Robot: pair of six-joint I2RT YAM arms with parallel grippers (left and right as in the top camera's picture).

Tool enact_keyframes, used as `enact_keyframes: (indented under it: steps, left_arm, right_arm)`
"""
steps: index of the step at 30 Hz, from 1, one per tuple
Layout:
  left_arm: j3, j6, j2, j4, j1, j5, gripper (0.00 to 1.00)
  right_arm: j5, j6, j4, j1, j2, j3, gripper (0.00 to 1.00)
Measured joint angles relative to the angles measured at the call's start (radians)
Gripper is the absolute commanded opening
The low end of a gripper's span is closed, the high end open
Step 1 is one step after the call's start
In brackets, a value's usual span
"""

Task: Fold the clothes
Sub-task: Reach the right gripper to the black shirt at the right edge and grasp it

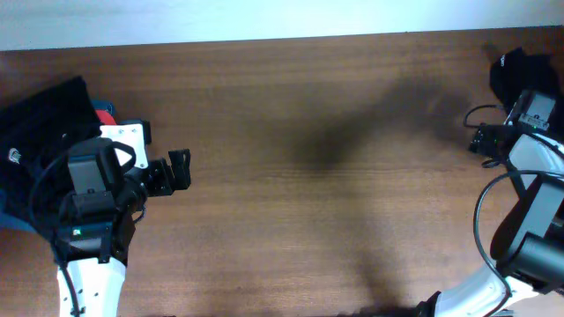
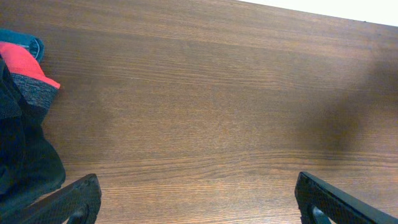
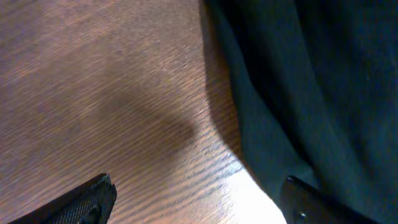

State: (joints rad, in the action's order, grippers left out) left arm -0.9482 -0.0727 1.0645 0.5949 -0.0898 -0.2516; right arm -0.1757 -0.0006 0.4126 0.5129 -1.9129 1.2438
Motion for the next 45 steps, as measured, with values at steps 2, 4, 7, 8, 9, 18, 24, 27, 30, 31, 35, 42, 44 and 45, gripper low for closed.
enact_keyframes:
  steps: [2,4,7,8,9,18,24,27,30,31,35,42,44,45]
  left_arm:
    - [0.000,0.000,0.000,0.000,0.000,0.000,0.99]
    - [0.000,0.000,0.000,0.000,0.000,0.000,0.99]
    - [0.000,0.000,0.000,0.000,0.000,0.000,0.98]
    - [0.000,0.000,0.000,0.000,0.000,0.000,0.98]
    - [0.000,0.000,0.000,0.000,0.000,0.000,0.98]
    - [0.000,0.000,0.000,0.000,0.000,0.000,0.97]
    - [0.000,0.000,0.000,0.000,0.000,0.000,0.97]
    - [0.000,0.000,0.000,0.000,0.000,0.000,0.97]
    - [0.000,0.000,0.000,0.000,0.000,0.000,0.97]
    - [0.000,0.000,0.000,0.000,0.000,0.000,0.97]
    - [0.000,0.000,0.000,-0.003,0.000,-0.002,0.97]
    - [0.000,0.000,0.001,-0.046,0.000,-0.003,0.97]
    - [0.000,0.000,0.001,-0.058,0.000,-0.003,0.97]
    - [0.000,0.000,0.001,-0.064,0.000,-0.003,0.97]
  right_arm:
    - [0.000,-0.001,-0.021,0.008,-0.029,0.000,0.90]
    - [0.000,-0.002,-0.041,0.017,-0.067,0.000,0.90]
    - [0.000,-0.002,-0.092,0.035,-0.101,0.000,0.89]
    - [-0.002,-0.003,-0.106,0.039,-0.103,0.000,0.88]
    - [-0.003,-0.003,-0.120,0.043,-0.106,0.000,0.86]
    - [-0.003,-0.002,-0.168,0.068,-0.131,0.002,0.34]
    - [-0.007,-0.003,-0.171,0.074,-0.141,0.006,0.04]
    - [0.009,-0.003,-0.165,0.072,-0.141,0.011,0.04]
    - [0.084,-0.007,-0.129,0.047,-0.131,0.026,0.04]
    - [0.135,-0.026,-0.099,0.014,-0.113,0.038,0.04]
    - [0.321,-0.135,0.062,-0.133,-0.026,0.117,0.04]
    - [0.588,-0.469,0.595,-0.536,0.051,0.195,0.04]
    - [0.571,-0.507,0.669,-0.607,0.051,0.193,0.04]
    - [0.558,-0.523,0.690,-0.637,0.051,0.193,0.04]
